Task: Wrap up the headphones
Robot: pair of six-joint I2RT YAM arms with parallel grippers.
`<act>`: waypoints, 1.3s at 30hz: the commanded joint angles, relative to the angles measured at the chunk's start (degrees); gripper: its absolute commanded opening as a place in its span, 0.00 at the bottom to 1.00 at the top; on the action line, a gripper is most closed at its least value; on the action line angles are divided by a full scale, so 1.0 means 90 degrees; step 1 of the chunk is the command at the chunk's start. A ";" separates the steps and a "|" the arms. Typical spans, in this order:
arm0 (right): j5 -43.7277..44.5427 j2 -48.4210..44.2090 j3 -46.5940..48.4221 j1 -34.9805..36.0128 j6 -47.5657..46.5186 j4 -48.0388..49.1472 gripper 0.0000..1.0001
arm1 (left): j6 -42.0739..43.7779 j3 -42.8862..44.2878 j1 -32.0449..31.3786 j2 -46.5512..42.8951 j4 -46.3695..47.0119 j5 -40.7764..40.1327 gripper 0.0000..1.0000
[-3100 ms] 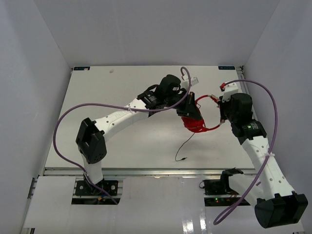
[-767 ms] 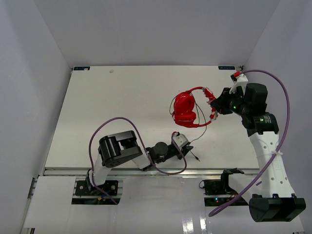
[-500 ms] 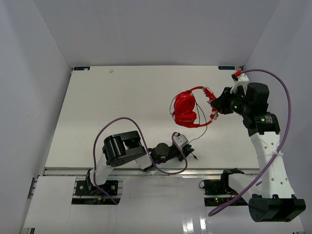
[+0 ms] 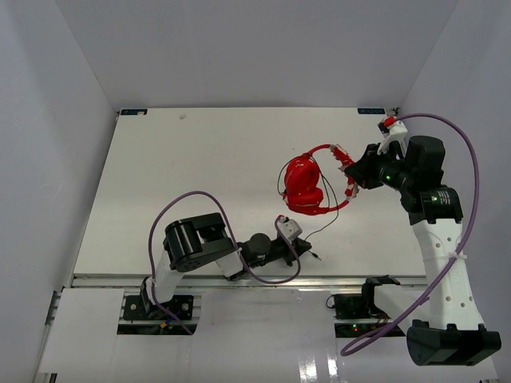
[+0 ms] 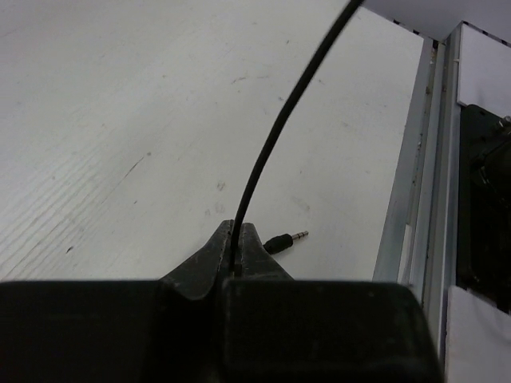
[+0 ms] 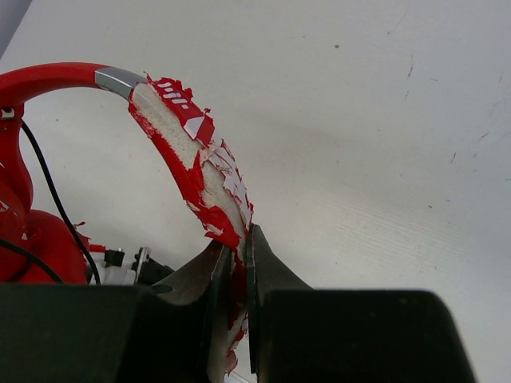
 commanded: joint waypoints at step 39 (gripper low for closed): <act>-0.0714 -0.1068 -0.0588 -0.0117 -0.4518 -0.1178 0.08 | 0.1327 0.1559 0.2392 -0.4140 -0.6471 0.2637 0.00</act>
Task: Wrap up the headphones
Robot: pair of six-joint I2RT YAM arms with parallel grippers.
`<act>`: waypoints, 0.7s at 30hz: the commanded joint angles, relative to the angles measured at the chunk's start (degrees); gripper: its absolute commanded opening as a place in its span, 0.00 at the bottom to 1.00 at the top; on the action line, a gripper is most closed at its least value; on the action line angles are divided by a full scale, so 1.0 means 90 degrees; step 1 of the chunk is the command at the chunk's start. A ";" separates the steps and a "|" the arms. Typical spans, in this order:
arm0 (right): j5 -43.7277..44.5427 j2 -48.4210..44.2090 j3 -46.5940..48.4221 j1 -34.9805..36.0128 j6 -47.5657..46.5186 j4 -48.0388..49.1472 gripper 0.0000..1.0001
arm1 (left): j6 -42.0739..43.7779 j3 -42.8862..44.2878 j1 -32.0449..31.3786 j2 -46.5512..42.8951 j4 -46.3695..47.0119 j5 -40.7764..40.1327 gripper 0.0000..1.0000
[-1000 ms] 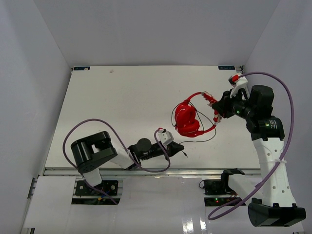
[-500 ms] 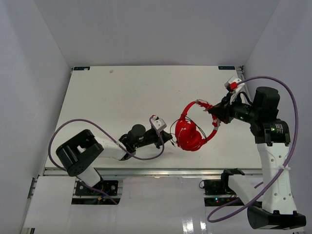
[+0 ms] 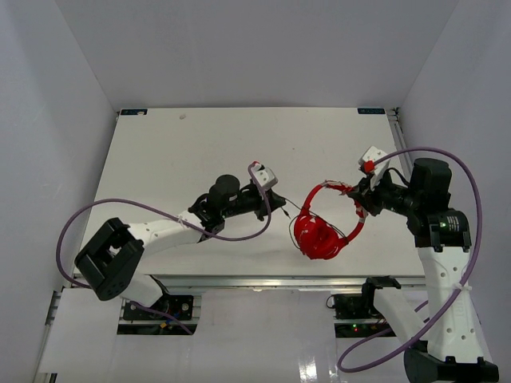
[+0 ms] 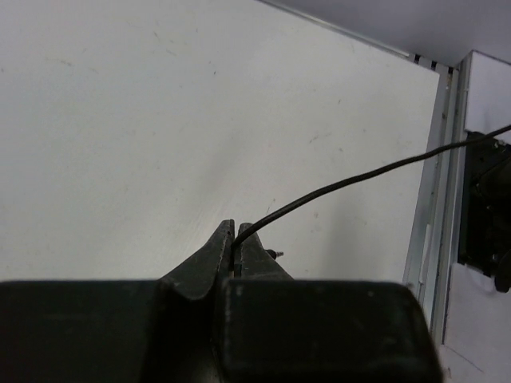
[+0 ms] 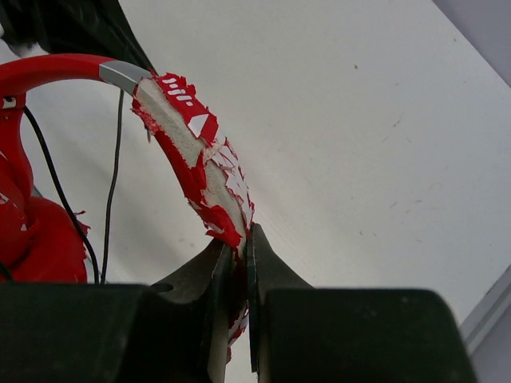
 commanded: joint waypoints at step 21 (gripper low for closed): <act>0.3575 -0.0187 -0.1549 0.0410 -0.0140 0.2566 0.08 | -0.1706 0.4984 -0.0039 0.1472 -0.5899 0.2544 0.00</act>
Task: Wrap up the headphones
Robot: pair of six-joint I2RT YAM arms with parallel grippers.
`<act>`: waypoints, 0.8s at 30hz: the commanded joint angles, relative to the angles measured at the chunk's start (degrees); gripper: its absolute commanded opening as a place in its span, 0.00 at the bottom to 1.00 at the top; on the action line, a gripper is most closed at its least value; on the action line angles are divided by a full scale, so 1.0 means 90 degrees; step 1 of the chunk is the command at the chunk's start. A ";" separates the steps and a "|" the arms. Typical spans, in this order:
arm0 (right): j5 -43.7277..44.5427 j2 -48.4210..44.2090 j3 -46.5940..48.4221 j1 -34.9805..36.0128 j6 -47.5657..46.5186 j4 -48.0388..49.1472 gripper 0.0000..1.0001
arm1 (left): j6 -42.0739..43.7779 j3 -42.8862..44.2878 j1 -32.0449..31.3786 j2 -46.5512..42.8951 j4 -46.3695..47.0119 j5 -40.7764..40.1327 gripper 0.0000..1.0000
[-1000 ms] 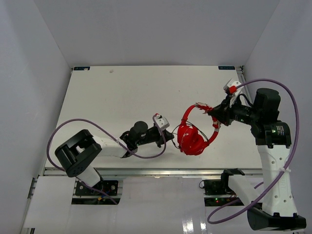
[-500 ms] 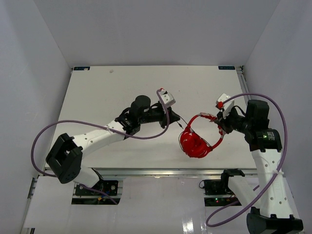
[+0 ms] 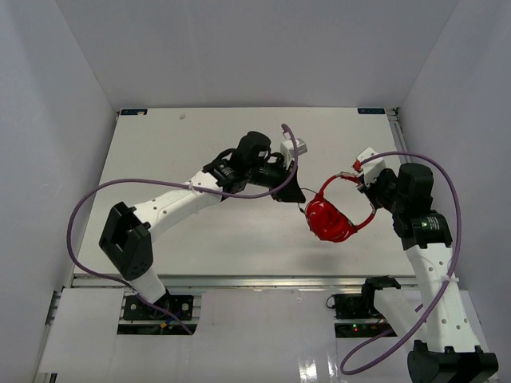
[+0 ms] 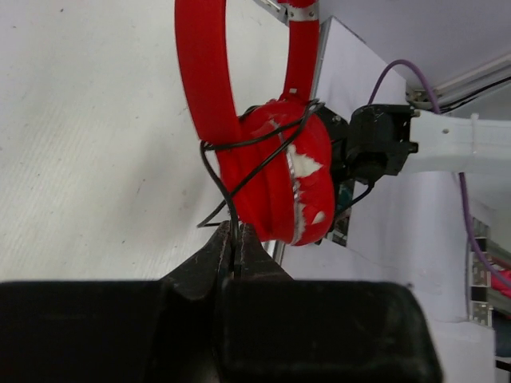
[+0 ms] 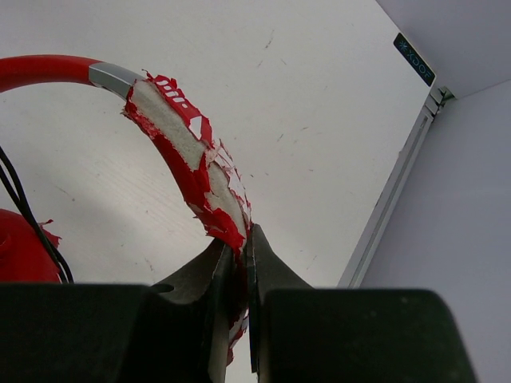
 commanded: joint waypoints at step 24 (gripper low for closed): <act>0.1626 0.0453 -0.0305 0.1113 0.0654 0.1126 0.08 | -0.3682 0.2116 0.0369 0.1598 -0.0694 0.3212 0.00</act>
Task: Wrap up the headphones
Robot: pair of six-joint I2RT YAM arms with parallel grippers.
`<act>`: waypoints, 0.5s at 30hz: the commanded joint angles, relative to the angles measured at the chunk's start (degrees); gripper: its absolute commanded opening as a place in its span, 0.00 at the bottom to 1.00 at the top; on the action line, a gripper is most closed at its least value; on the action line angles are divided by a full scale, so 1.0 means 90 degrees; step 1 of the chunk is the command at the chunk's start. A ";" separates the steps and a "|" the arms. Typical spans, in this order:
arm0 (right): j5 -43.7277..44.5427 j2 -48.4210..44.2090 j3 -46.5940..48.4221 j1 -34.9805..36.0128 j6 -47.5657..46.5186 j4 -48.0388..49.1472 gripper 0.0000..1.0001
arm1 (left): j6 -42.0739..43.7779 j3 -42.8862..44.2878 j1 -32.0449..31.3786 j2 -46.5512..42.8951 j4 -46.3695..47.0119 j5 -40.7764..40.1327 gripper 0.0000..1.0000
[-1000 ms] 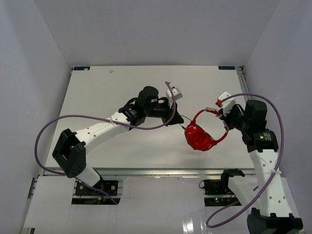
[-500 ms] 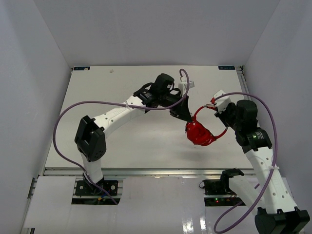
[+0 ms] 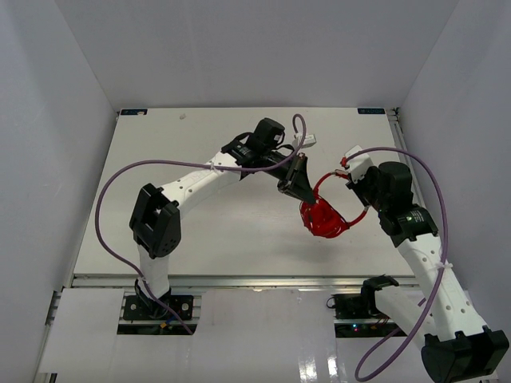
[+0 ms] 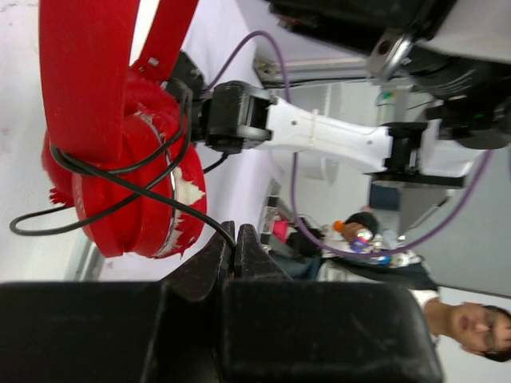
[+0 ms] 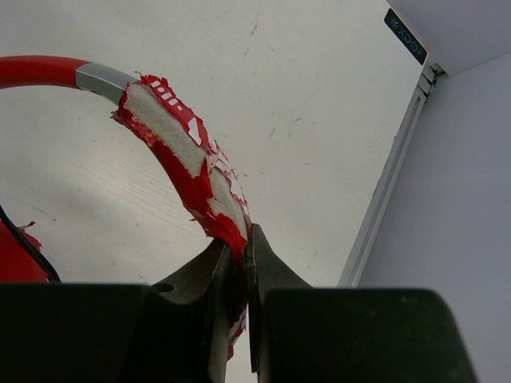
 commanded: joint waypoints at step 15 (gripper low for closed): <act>0.0120 0.0154 -0.0245 0.0280 0.0954 0.0615 0.08 | -0.2998 -0.0594 0.0076 0.0046 0.2683 -0.0597 0.06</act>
